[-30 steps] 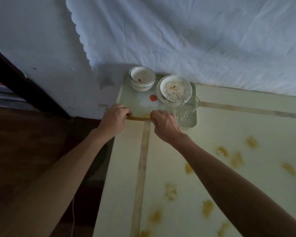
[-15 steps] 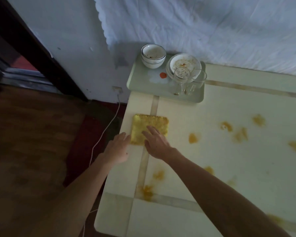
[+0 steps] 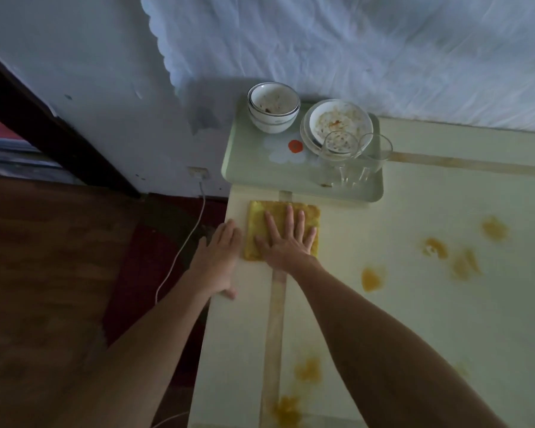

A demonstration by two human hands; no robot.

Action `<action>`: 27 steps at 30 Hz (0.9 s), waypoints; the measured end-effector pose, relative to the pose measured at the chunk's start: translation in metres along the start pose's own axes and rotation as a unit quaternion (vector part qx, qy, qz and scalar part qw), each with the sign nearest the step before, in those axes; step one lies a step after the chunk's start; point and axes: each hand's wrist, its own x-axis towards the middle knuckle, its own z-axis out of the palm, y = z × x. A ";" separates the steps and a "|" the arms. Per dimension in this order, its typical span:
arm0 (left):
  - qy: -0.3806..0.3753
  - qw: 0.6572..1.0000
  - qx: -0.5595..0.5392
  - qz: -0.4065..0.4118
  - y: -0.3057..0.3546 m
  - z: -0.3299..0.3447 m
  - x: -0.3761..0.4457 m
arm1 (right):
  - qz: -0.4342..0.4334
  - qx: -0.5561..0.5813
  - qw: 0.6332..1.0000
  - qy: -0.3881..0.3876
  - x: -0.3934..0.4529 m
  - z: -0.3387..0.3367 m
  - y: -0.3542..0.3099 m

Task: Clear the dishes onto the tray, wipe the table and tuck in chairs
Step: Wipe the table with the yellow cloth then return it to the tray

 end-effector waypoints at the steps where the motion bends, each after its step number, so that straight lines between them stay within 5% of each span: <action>1: 0.006 1.000 -0.006 -0.001 0.000 0.000 0.001 | -0.003 -0.011 1.000 0.007 0.011 -0.007 0.000; 12: 0.001 0.998 0.048 -0.048 0.012 -0.003 0.001 | -0.032 -0.036 0.998 0.033 0.030 -0.012 0.002; 18: 0.078 0.996 0.015 -0.029 0.005 0.017 -0.037 | -0.063 -0.045 0.997 0.019 -0.032 0.026 0.003; 27: -0.017 0.995 -0.097 -0.028 -0.038 0.068 -0.124 | -0.040 -0.063 0.997 0.002 -0.119 0.083 -0.030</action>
